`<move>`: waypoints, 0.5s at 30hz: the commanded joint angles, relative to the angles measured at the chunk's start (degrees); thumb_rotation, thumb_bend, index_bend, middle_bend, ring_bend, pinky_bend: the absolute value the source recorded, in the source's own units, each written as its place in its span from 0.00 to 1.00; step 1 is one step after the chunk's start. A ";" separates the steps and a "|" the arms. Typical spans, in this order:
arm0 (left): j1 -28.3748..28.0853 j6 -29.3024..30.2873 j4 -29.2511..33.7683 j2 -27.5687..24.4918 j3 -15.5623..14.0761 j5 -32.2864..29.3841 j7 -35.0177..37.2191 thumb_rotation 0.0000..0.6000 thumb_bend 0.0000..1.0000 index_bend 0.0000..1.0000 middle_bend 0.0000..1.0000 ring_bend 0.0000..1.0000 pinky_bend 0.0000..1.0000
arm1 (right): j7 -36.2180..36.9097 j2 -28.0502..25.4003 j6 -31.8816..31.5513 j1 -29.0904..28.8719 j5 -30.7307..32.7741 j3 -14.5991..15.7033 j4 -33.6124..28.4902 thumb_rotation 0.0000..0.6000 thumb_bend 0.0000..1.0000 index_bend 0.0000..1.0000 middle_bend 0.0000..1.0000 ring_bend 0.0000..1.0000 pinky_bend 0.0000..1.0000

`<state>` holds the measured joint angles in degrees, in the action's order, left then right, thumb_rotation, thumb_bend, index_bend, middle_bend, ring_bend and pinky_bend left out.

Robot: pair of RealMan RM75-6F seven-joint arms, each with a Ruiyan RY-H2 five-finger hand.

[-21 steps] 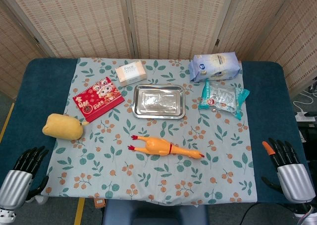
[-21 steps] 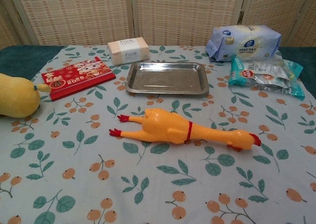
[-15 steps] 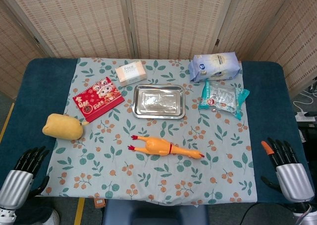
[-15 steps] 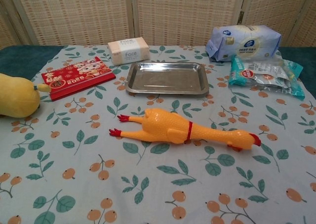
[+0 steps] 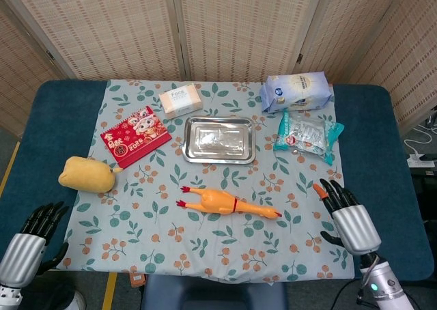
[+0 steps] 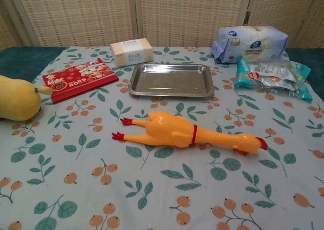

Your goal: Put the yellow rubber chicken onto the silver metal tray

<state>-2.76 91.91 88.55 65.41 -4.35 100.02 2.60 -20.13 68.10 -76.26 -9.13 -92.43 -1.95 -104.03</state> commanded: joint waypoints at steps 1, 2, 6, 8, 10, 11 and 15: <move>-0.14 -0.30 0.03 -0.18 -0.17 0.07 0.41 1.00 0.41 0.00 0.00 0.00 0.08 | -16.06 8.44 8.09 -6.45 10.61 -4.61 -7.41 1.00 0.06 0.26 0.15 0.11 0.31; -0.21 -0.37 0.02 -0.24 -0.21 0.13 0.71 1.00 0.41 0.00 0.00 0.00 0.08 | -18.51 10.05 8.75 -7.26 12.43 -5.06 -7.75 1.00 0.07 0.28 0.17 0.13 0.32; -0.50 -0.67 -0.13 -0.58 -0.33 0.21 2.12 1.00 0.41 0.00 0.00 0.00 0.08 | -28.28 17.53 10.29 -10.80 20.64 -6.65 -7.45 1.00 0.08 0.31 0.19 0.15 0.34; -0.62 -0.81 -0.23 -0.78 -0.41 0.23 2.84 1.00 0.41 0.00 0.00 0.00 0.08 | -32.00 21.32 10.19 -12.46 24.70 -7.33 -6.57 1.00 0.09 0.31 0.19 0.15 0.34; -0.67 -0.84 -0.33 -1.03 -0.46 0.15 3.60 1.00 0.41 0.00 0.00 0.00 0.08 | -34.71 24.90 10.26 -14.14 28.23 -7.91 -5.12 1.00 0.10 0.31 0.19 0.15 0.35; -0.70 -0.79 -0.43 -1.14 -0.41 0.05 4.16 1.00 0.41 0.00 0.00 0.00 0.08 | -36.52 27.12 9.91 -15.21 30.05 -8.28 -3.79 1.00 0.10 0.31 0.19 0.15 0.35; -0.70 -0.60 -0.76 -1.49 -0.53 0.12 5.45 1.00 0.41 0.00 0.00 0.00 0.08 | -40.18 32.98 8.42 -17.98 34.79 -9.34 0.67 1.00 0.10 0.31 0.19 0.15 0.35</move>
<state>-3.44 91.27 87.89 64.02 -4.83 100.11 7.89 -57.56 97.69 -67.33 -24.61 -60.42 -9.97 -106.22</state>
